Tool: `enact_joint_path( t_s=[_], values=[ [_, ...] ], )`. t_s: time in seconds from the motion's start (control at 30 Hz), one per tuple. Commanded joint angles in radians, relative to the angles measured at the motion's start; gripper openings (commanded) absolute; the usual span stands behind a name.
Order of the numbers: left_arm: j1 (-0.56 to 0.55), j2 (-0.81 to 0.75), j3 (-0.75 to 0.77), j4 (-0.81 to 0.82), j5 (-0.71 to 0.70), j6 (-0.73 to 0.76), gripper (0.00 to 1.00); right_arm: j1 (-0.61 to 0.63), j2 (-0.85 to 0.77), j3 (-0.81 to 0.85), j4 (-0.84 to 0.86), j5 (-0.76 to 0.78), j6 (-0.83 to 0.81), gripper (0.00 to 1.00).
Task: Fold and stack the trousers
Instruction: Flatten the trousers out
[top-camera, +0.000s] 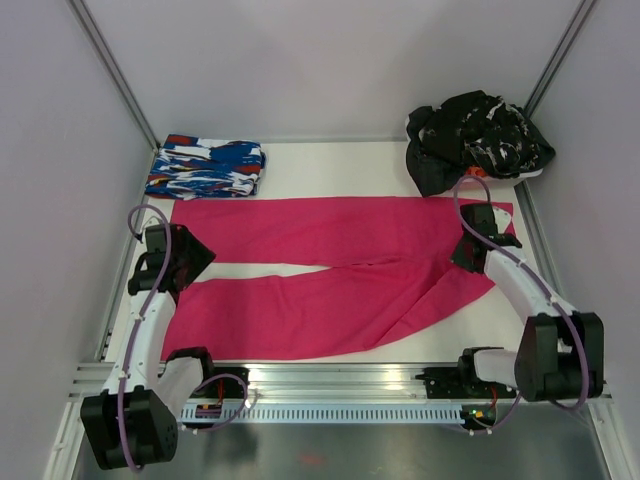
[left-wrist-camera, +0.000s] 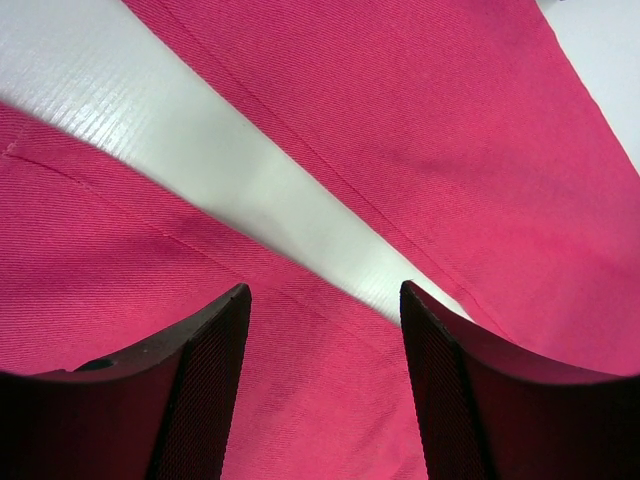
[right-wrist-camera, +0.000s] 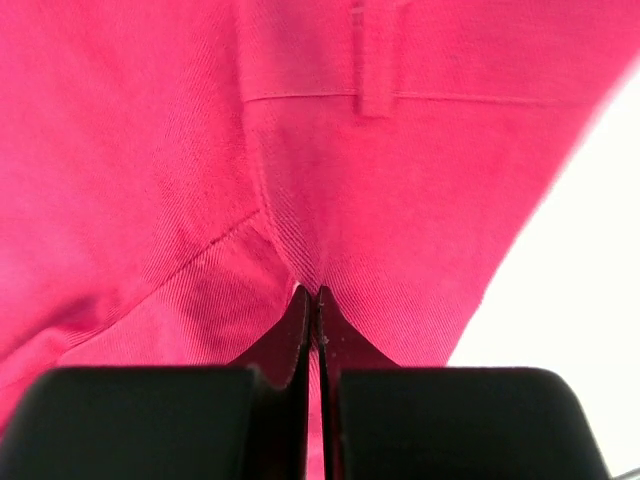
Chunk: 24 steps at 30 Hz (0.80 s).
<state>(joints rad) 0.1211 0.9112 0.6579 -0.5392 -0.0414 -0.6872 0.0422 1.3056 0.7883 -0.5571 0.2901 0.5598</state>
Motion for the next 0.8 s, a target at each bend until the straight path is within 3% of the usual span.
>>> enact_joint_path(
  t_s=[0.0,0.17,0.27,0.37,0.4,0.47,0.5,0.6,0.77],
  values=[
    [-0.001,0.020,0.017,0.051,0.029,0.015,0.68,0.002,-0.146,-0.038,-0.099,0.093,0.121,0.00],
    [-0.003,0.057,0.045,0.067,0.064,0.015,0.68,0.001,-0.444,-0.069,-0.366,0.288,0.392,0.00],
    [-0.003,0.095,0.057,0.082,0.081,0.015,0.68,0.001,-0.593,-0.055,-0.452,0.290,0.604,0.00],
    [-0.001,0.126,0.071,0.091,0.093,0.018,0.68,0.002,-0.693,-0.047,-0.526,0.290,0.789,0.14],
    [-0.003,0.127,0.075,0.091,0.095,0.020,0.68,0.001,-0.710,-0.044,-0.529,0.287,0.795,0.27],
    [-0.003,0.137,0.088,0.091,0.095,0.025,0.68,0.001,-0.733,-0.015,-0.590,0.293,0.822,0.38],
    [-0.003,0.140,0.092,0.091,0.095,0.025,0.68,0.001,-0.732,-0.002,-0.619,0.303,0.866,0.57],
    [-0.003,0.153,0.106,0.096,0.106,0.026,0.68,0.002,-0.712,0.058,-0.673,0.334,0.856,0.89],
    [-0.001,0.166,0.106,0.105,0.126,0.026,0.68,0.001,-0.652,0.104,-0.484,0.307,0.657,0.89]
  ],
)
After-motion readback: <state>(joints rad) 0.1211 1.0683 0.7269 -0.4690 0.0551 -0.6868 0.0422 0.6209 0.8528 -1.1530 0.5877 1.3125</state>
